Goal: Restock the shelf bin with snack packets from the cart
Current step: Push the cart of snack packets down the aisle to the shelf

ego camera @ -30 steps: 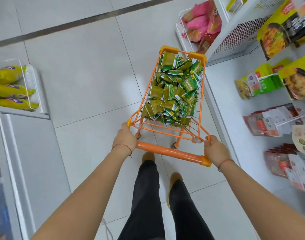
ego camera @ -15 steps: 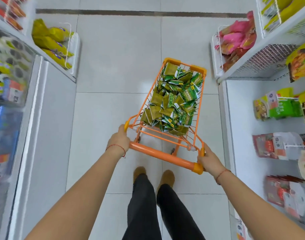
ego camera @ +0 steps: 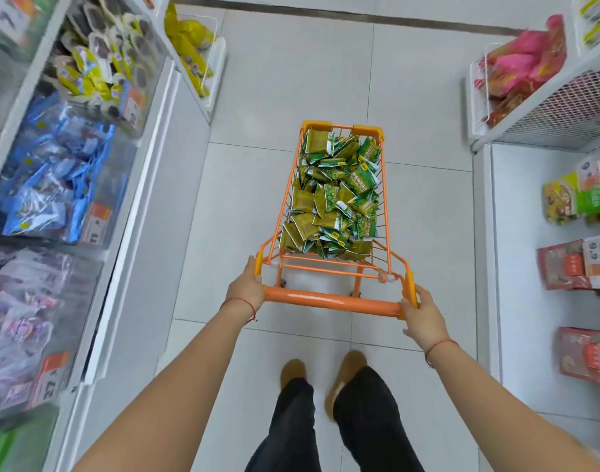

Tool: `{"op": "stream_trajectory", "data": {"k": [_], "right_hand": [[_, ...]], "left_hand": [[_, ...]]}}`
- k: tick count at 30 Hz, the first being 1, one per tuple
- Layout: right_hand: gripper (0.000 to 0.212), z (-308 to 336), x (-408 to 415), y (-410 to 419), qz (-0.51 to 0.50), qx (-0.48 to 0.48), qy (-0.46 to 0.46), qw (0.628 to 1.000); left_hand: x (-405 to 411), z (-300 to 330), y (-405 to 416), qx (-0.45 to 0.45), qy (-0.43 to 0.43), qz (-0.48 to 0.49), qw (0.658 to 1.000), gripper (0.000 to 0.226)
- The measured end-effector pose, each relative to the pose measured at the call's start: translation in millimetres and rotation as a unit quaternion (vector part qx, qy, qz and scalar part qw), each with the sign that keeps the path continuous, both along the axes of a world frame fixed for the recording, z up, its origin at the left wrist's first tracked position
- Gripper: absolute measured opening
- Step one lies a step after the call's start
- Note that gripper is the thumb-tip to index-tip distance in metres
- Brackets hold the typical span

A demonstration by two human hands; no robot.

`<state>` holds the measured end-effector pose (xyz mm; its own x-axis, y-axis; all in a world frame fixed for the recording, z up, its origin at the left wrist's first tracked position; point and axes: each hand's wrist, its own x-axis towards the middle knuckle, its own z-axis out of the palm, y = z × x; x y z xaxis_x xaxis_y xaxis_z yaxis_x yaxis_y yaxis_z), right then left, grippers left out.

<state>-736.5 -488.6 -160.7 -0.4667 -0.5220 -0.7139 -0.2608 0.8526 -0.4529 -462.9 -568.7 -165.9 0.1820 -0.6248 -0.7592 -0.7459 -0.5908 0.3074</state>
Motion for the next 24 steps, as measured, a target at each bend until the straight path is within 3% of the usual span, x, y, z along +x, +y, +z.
{"op": "stream_trajectory", "data": {"k": [6, 15, 24], "right_hand": [[0.033, 4, 37, 54, -0.073, -0.001, -0.06, 0.996], [0.035, 3, 90, 148, -0.007, -0.014, -0.065, 0.998], [0.039, 11, 172, 229, 0.021, 0.001, -0.079, 0.997]], "left_hand": [[52, -3, 89, 0.018, 0.016, 0.035, 0.999, 0.052], [107, 7, 227, 0.027, 0.003, 0.06, 0.998, 0.052], [197, 10, 319, 0.039, -0.011, 0.024, 0.999, 0.052]]}}
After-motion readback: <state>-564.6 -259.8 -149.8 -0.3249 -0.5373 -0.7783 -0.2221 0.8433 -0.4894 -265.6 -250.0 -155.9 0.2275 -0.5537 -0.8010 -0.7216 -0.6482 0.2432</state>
